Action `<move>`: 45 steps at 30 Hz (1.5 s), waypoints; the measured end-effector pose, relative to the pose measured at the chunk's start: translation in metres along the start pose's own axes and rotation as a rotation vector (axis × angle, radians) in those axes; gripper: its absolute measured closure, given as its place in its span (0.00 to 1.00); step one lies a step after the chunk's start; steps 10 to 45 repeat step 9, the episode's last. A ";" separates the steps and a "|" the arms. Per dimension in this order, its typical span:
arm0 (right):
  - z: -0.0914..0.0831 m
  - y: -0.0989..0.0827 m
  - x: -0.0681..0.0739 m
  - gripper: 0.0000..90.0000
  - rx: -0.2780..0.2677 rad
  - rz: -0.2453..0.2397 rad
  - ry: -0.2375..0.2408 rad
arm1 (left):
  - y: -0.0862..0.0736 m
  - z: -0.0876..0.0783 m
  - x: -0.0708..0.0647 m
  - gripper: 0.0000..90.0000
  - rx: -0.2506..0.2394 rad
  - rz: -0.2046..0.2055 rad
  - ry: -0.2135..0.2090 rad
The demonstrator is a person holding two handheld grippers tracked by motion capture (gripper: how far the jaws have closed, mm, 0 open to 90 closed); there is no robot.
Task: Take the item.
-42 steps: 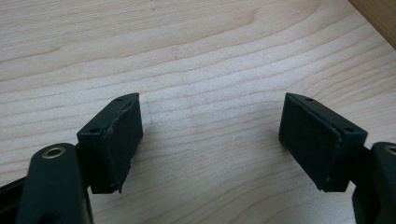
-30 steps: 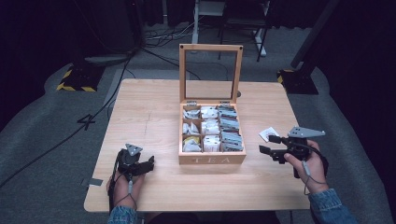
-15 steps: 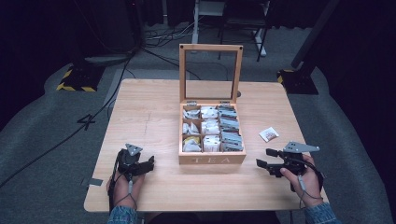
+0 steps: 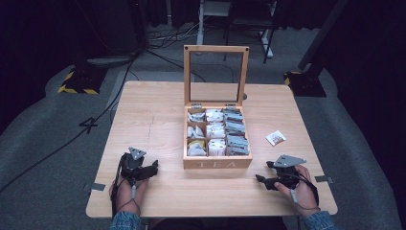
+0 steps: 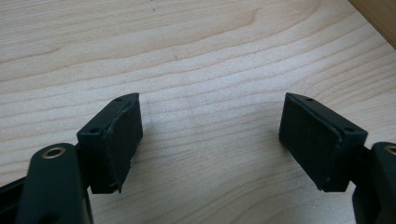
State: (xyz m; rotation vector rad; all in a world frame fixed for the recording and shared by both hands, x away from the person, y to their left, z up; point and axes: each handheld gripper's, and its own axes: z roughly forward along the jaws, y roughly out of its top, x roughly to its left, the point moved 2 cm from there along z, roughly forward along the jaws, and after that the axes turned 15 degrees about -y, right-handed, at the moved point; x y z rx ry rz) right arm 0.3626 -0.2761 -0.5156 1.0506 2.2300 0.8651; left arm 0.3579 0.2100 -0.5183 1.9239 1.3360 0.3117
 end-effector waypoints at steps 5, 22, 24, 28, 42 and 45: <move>0.005 0.002 0.002 0.18 -0.013 0.001 0.012 | 0.000 0.000 0.000 0.25 -0.001 -0.001 0.001; 0.007 0.004 0.003 0.15 -0.010 -0.011 0.021 | 0.000 0.000 0.000 0.25 0.000 -0.001 0.001; 0.007 0.004 0.003 0.15 -0.010 -0.011 0.021 | 0.000 0.000 0.000 0.25 0.000 -0.001 0.001; 0.007 0.004 0.003 0.15 -0.010 -0.011 0.021 | 0.000 0.000 0.000 0.25 0.000 -0.001 0.001; 0.007 0.004 0.003 0.15 -0.010 -0.011 0.021 | 0.000 0.000 0.000 0.25 0.000 -0.001 0.001; 0.007 0.004 0.003 0.15 -0.010 -0.011 0.021 | 0.000 0.000 0.000 0.25 0.000 -0.001 0.001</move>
